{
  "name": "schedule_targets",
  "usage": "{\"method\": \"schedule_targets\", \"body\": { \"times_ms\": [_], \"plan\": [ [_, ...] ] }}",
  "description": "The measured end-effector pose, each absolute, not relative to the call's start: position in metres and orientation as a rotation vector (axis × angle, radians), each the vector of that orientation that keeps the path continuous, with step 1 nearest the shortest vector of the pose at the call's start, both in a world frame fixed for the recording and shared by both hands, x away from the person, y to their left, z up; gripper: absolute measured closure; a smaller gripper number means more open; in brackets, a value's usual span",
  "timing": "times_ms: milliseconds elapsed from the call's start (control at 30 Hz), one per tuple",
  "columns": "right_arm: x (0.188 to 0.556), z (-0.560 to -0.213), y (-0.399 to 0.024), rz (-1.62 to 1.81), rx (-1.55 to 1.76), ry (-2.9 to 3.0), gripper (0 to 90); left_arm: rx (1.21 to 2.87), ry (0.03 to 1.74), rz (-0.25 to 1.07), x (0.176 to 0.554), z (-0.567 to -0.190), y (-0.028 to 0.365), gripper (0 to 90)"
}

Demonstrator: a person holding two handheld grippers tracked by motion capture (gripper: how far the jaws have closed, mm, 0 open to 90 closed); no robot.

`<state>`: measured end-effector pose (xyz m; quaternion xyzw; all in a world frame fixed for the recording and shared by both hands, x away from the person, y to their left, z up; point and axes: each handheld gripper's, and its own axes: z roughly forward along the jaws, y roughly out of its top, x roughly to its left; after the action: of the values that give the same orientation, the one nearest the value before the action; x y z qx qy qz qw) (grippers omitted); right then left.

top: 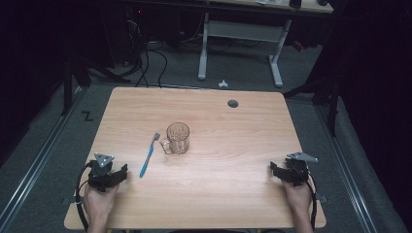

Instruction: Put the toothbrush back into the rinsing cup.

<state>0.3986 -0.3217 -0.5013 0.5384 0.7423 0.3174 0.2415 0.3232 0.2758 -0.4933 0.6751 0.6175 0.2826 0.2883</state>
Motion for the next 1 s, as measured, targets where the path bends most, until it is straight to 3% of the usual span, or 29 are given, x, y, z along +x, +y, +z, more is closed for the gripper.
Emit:
{"method": "schedule_targets", "body": {
  "times_ms": [567,1000],
  "plan": [
    [0.399,-0.501,-0.322,0.867,1.471,2.030,32.9,1.880,1.572,0.674,0.316,-0.477,0.264,41.7],
    [0.399,-0.501,-0.322,0.867,1.469,2.031,32.9,1.935,1.519,0.630,0.319,-0.468,0.252,40.3]
  ]
}}
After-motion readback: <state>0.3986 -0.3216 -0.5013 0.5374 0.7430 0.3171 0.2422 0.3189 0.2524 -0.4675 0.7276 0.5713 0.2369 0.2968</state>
